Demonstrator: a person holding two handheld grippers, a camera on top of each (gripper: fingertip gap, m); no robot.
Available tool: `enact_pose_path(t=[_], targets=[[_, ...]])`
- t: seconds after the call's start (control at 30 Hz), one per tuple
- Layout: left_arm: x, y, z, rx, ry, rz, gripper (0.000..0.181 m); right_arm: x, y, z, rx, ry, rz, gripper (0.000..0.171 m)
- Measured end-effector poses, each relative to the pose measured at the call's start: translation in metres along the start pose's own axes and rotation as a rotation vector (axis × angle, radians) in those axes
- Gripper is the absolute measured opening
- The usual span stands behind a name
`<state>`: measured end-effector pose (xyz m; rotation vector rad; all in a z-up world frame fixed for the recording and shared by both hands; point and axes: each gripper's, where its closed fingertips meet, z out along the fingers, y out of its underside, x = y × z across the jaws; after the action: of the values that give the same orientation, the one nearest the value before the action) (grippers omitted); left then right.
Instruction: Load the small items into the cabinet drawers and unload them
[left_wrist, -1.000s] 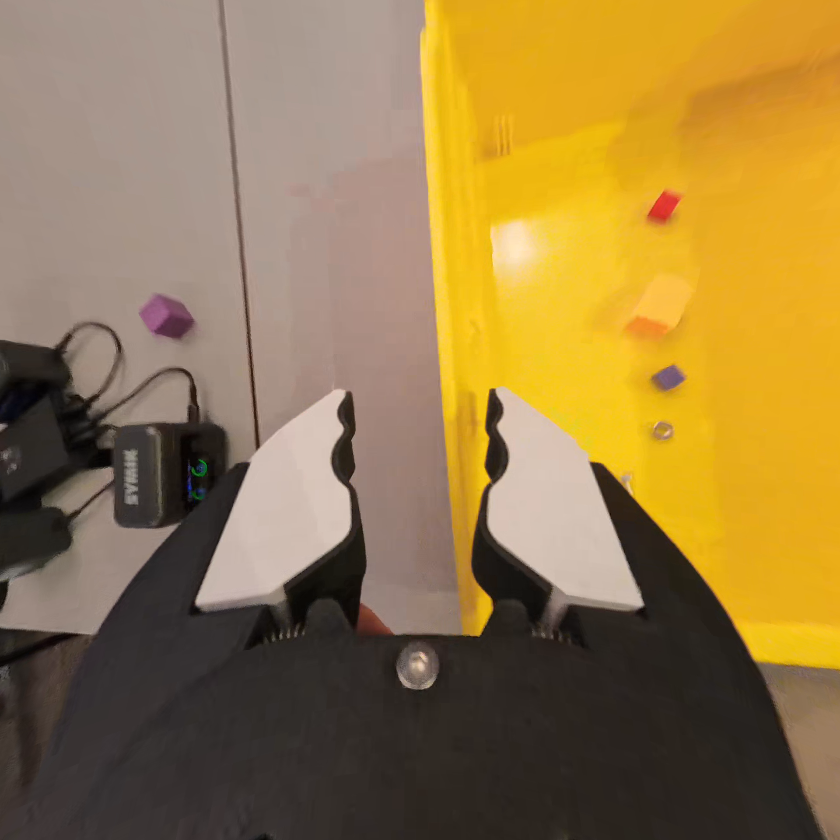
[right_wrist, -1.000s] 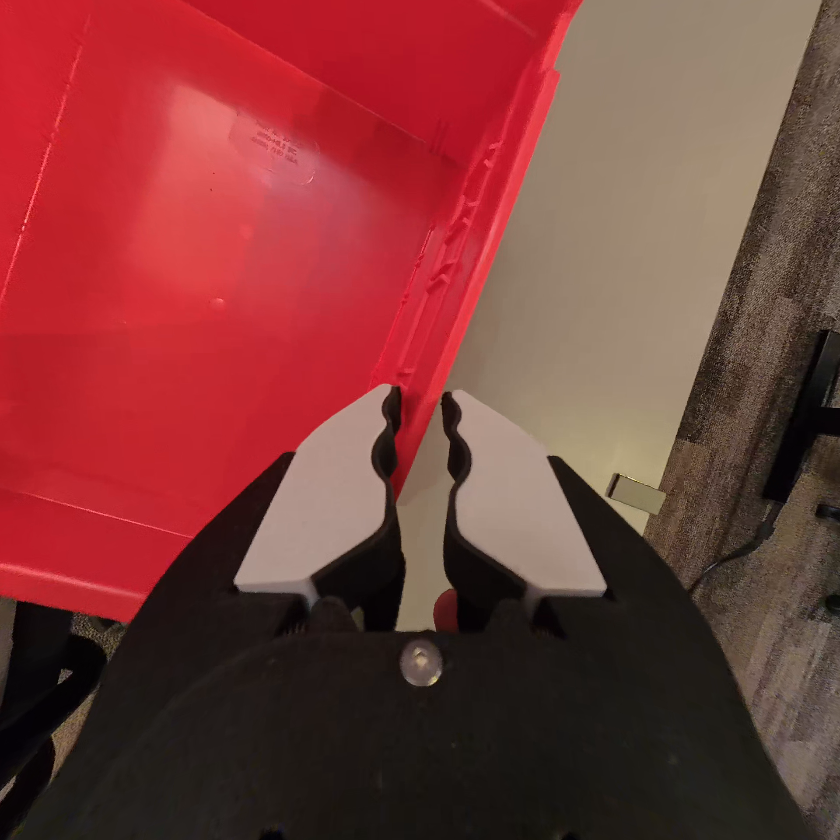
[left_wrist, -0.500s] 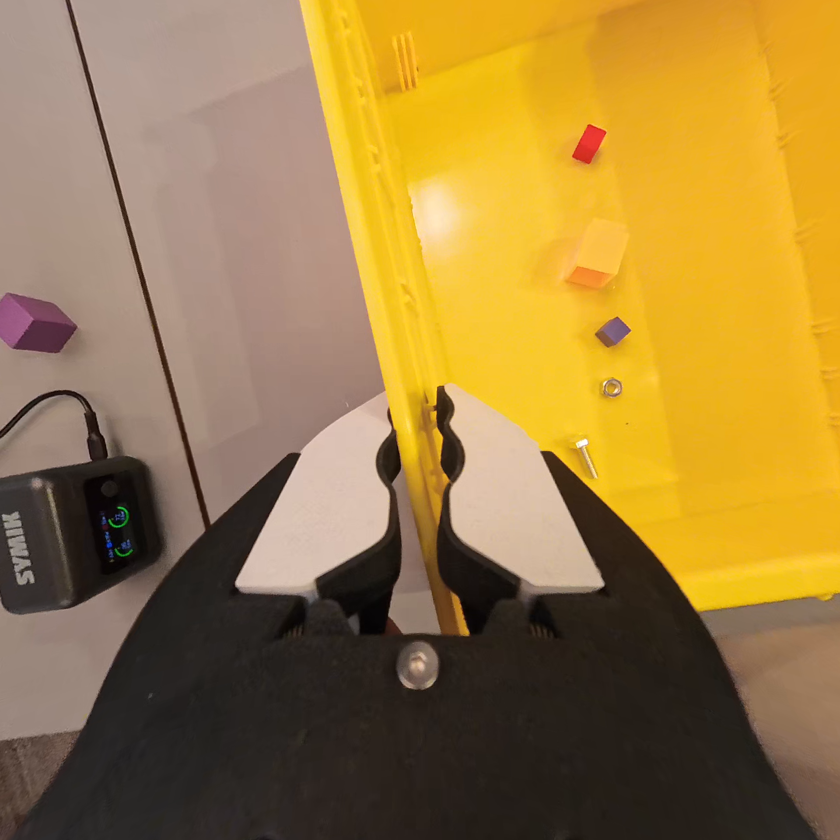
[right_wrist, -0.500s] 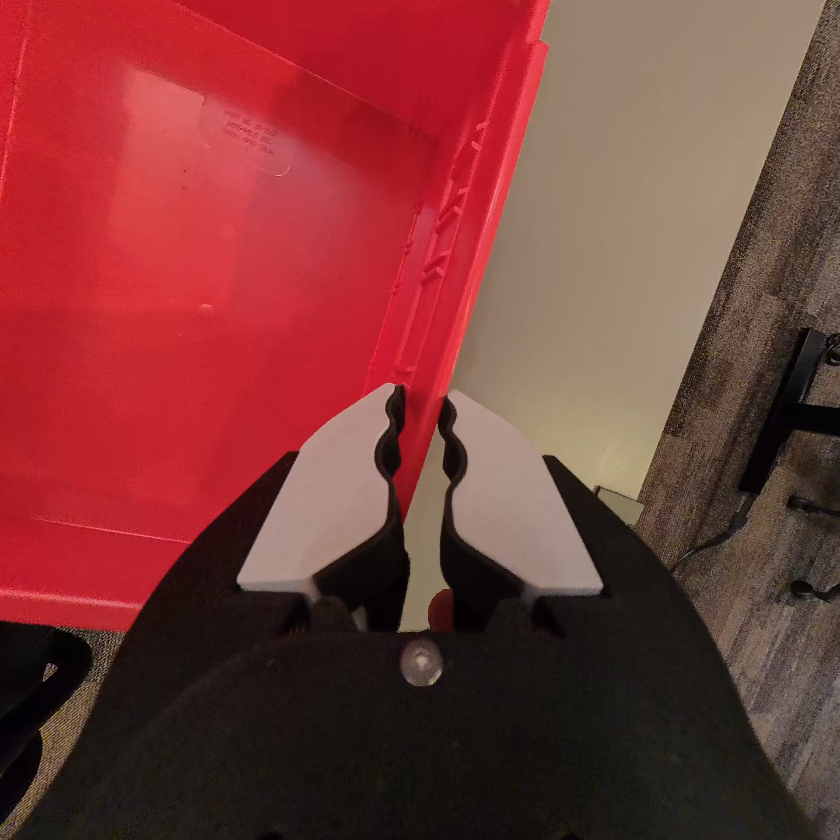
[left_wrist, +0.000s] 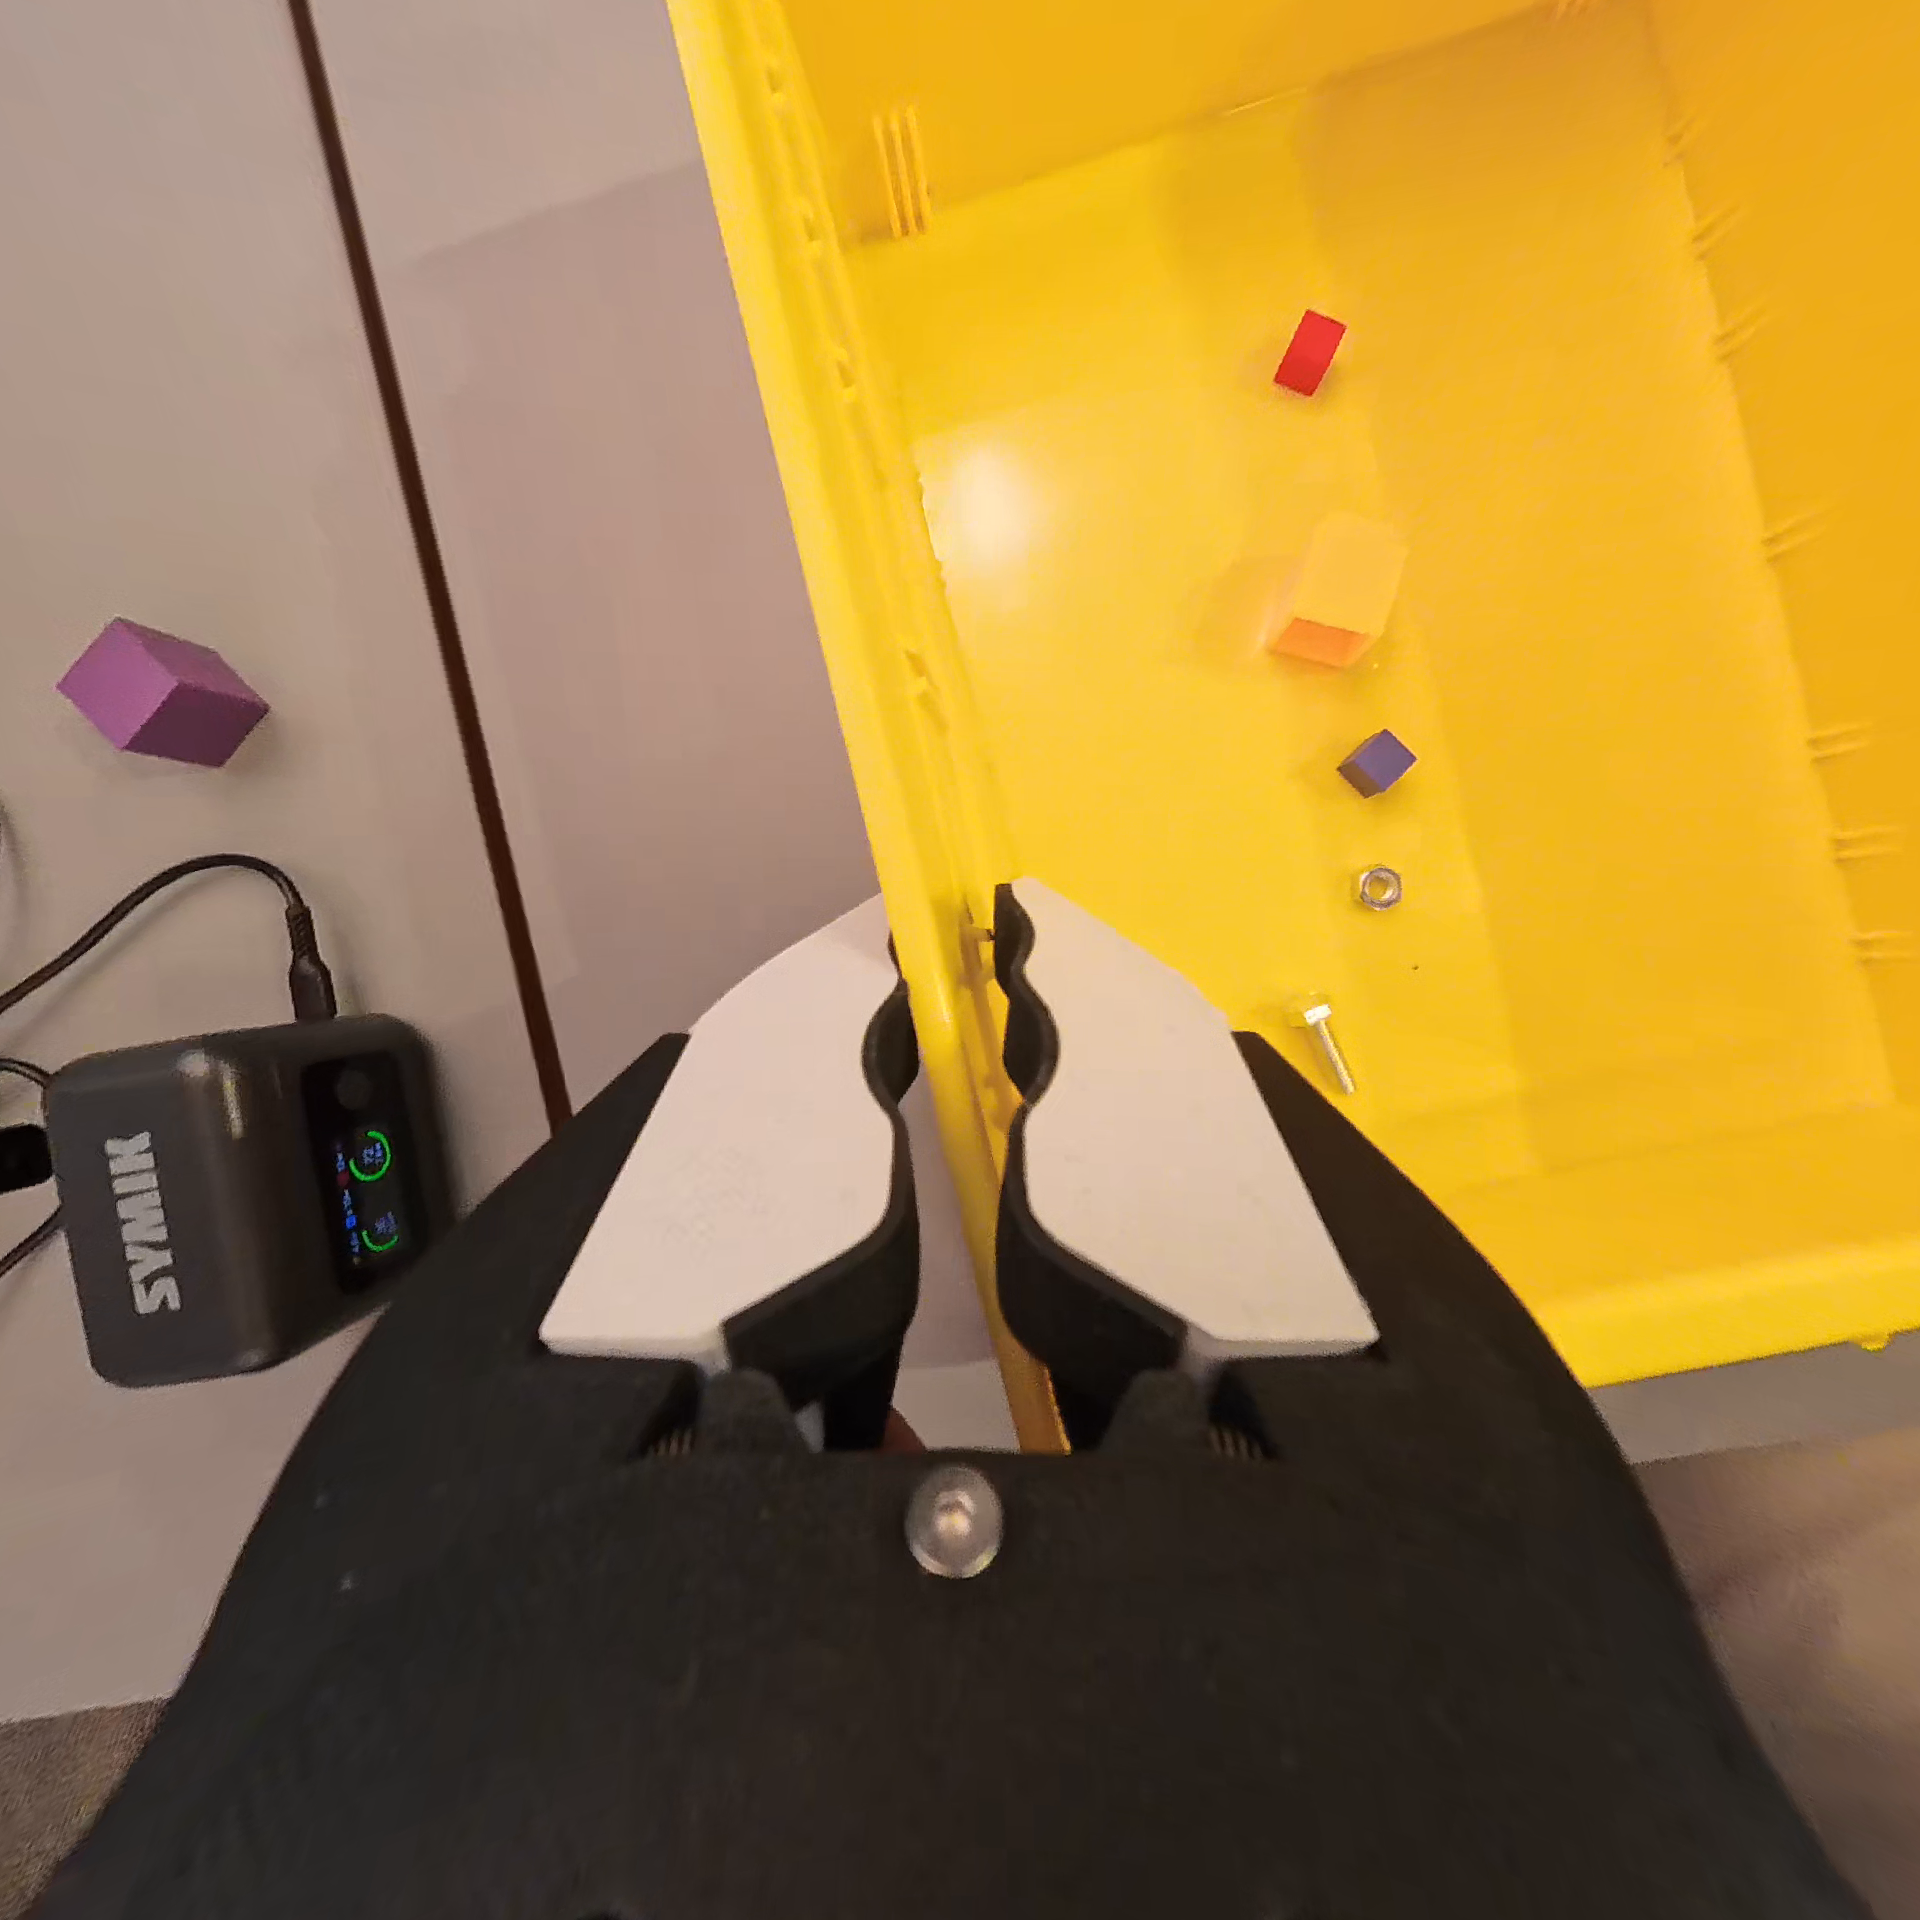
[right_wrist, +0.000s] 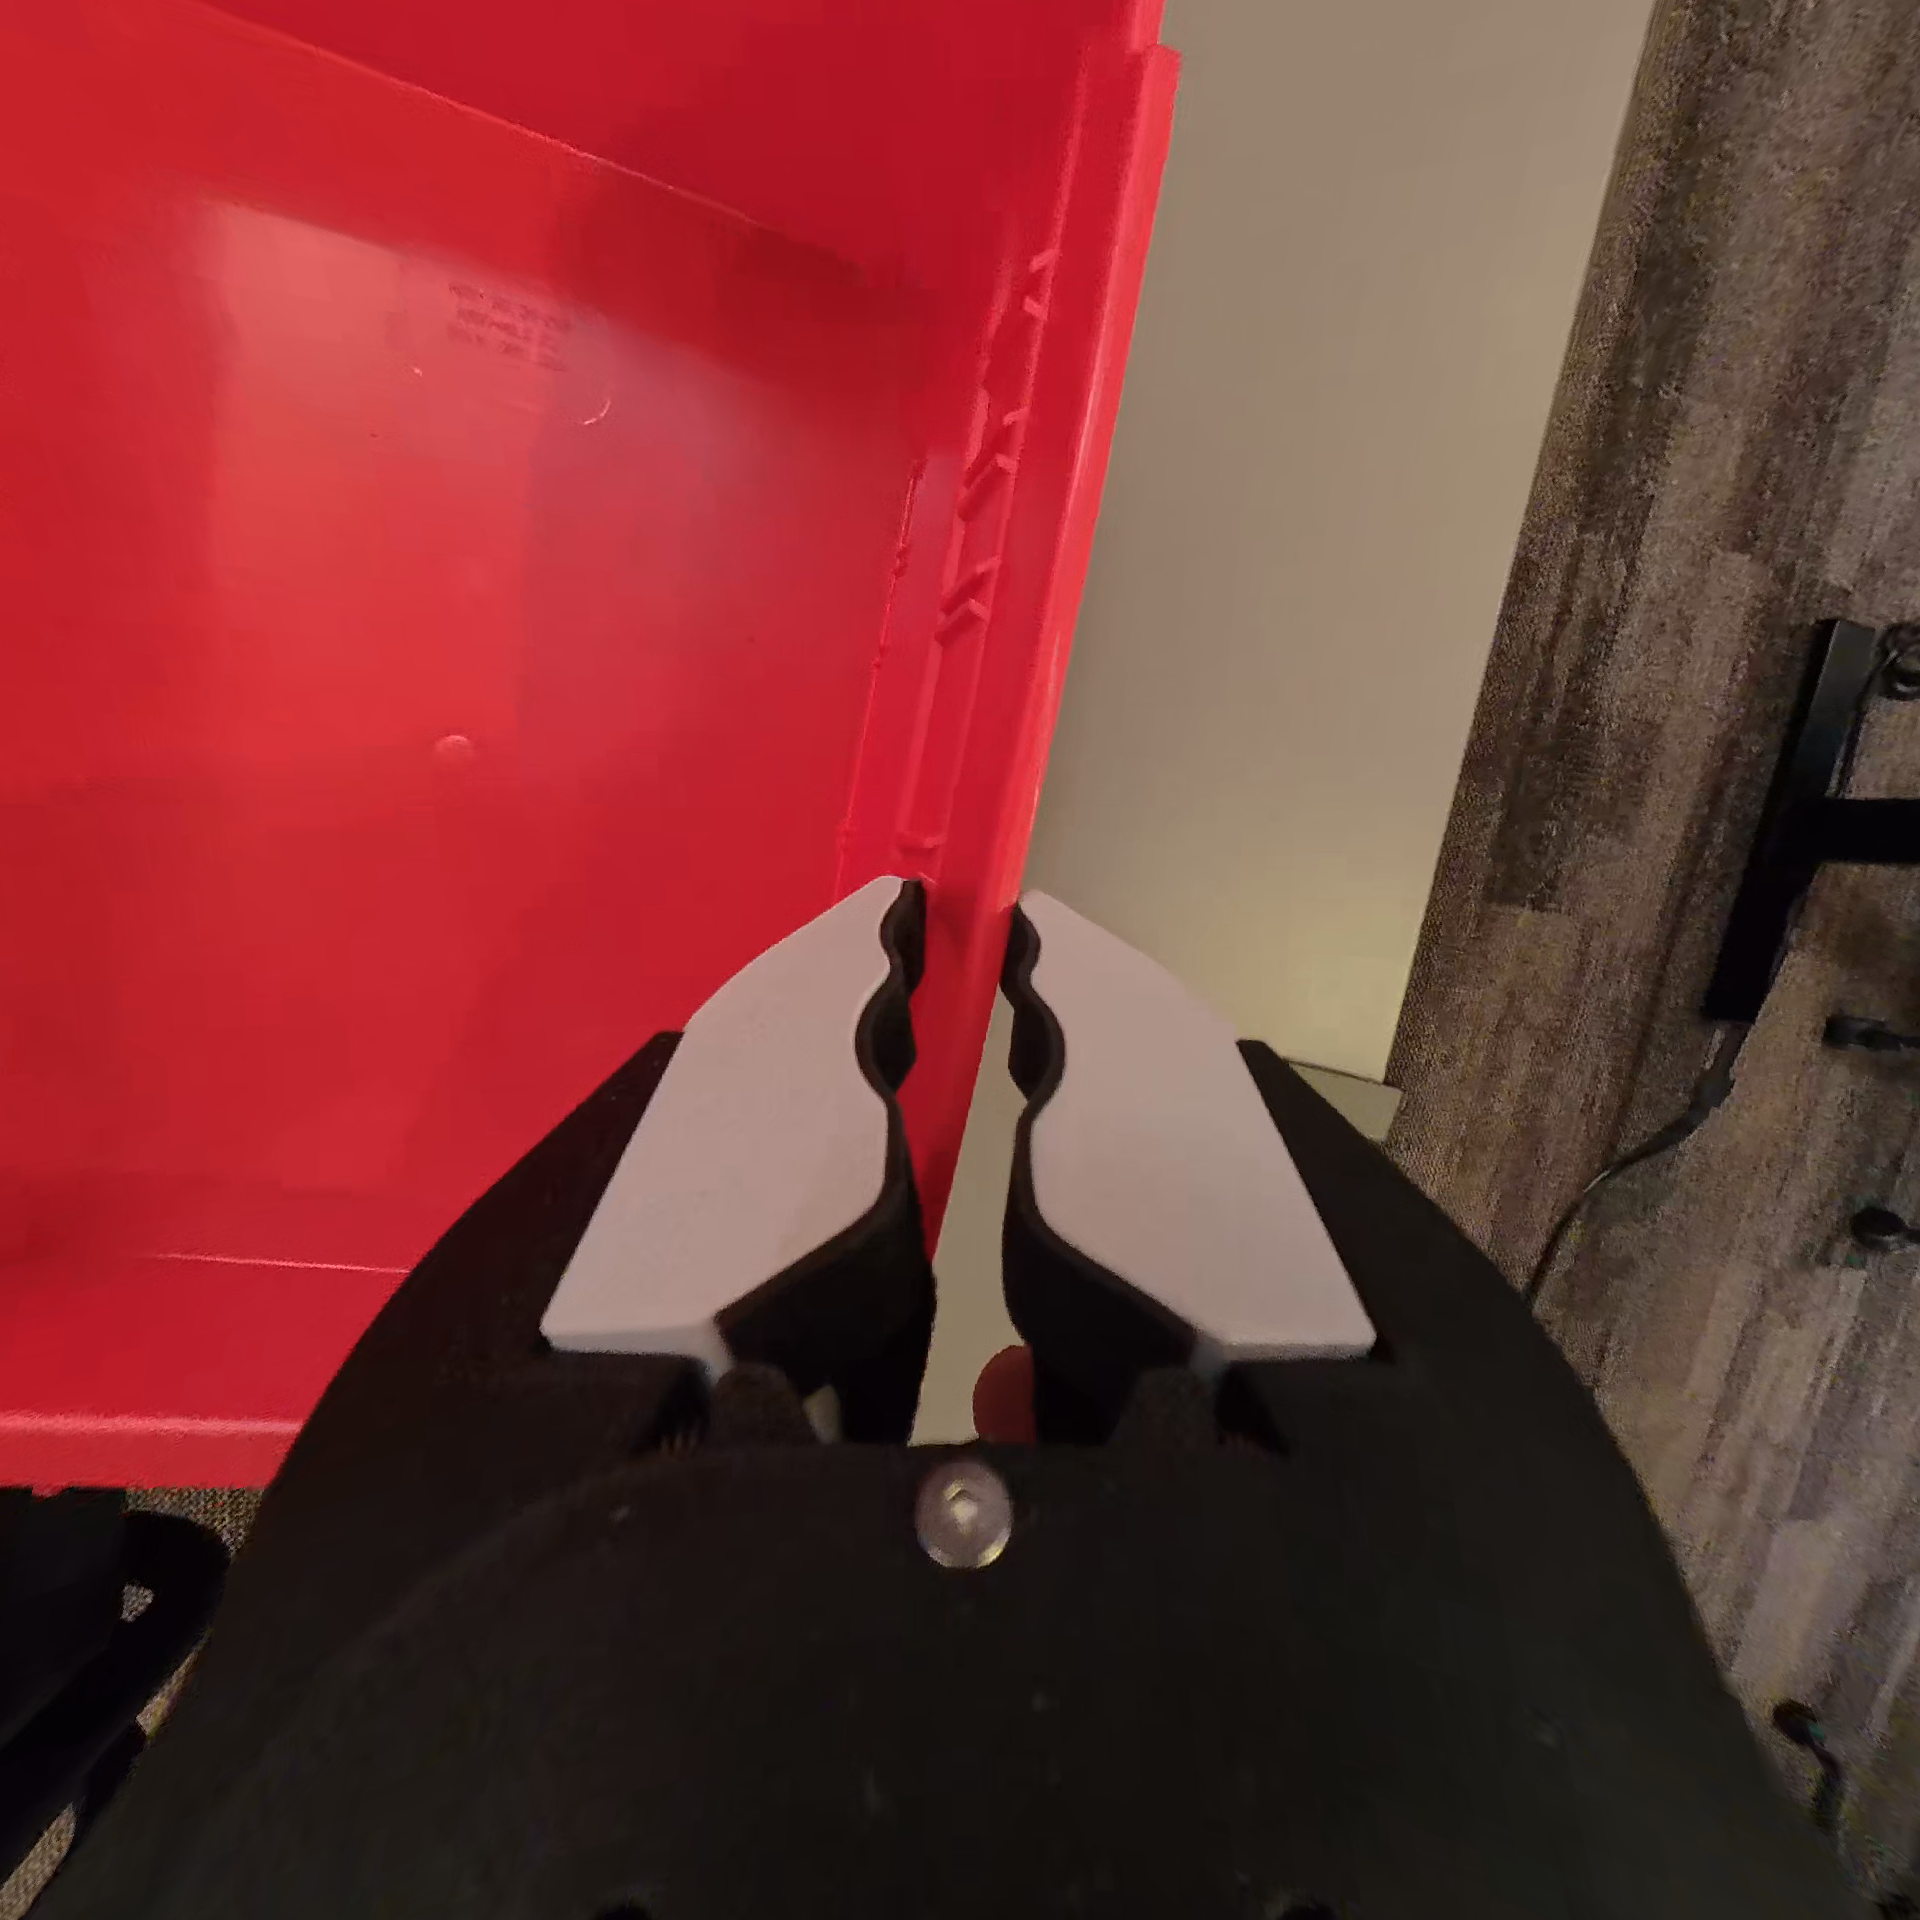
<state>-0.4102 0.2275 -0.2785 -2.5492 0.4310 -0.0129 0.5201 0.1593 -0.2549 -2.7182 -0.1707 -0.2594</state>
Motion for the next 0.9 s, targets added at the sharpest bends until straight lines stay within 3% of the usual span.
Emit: enact_pose_path(t=[0.03, 0.23, 0.33, 0.43, 0.5, 0.57, 0.67, 0.8, 0.9], targets=[[-0.002, 0.002, -0.001, 0.006, -0.001, 0.000, 0.011, 0.003, 0.002, 0.000, -0.001, 0.006, 0.011, 0.013], [-0.006, 0.003, -0.002, 0.015, -0.002, 0.011, 0.013, 0.007, 0.005, -0.001, 0.000, 0.014, 0.022, 0.013], [-0.011, -0.003, -0.012, 0.058, -0.020, -0.012, 0.036, 0.004, 0.001, -0.007, 0.018, 0.026, 0.010, 0.027], [-0.020, -0.029, -0.045, 0.157, -0.118, 0.025, 0.041, 0.005, -0.008, -0.024, 0.064, 0.099, -0.014, 0.033], [-0.006, -0.070, -0.074, 0.298, -0.127, 0.066, 0.040, -0.001, -0.026, -0.044, 0.136, 0.162, -0.052, 0.033], [0.028, -0.119, -0.093, 0.414, -0.077, 0.146, 0.042, -0.033, -0.063, -0.069, 0.274, 0.123, -0.098, 0.036], [0.094, -0.189, -0.095, 0.498, 0.014, 0.287, 0.041, -0.118, -0.124, -0.098, 0.446, -0.017, -0.225, 0.045], [0.174, -0.259, -0.055, 0.469, 0.114, 0.440, 0.043, -0.233, -0.188, -0.109, 0.554, -0.185, -0.373, 0.046], [0.211, -0.284, -0.019, 0.371, 0.149, 0.538, 0.048, -0.287, -0.221, -0.093, 0.542, -0.232, -0.419, 0.047]])
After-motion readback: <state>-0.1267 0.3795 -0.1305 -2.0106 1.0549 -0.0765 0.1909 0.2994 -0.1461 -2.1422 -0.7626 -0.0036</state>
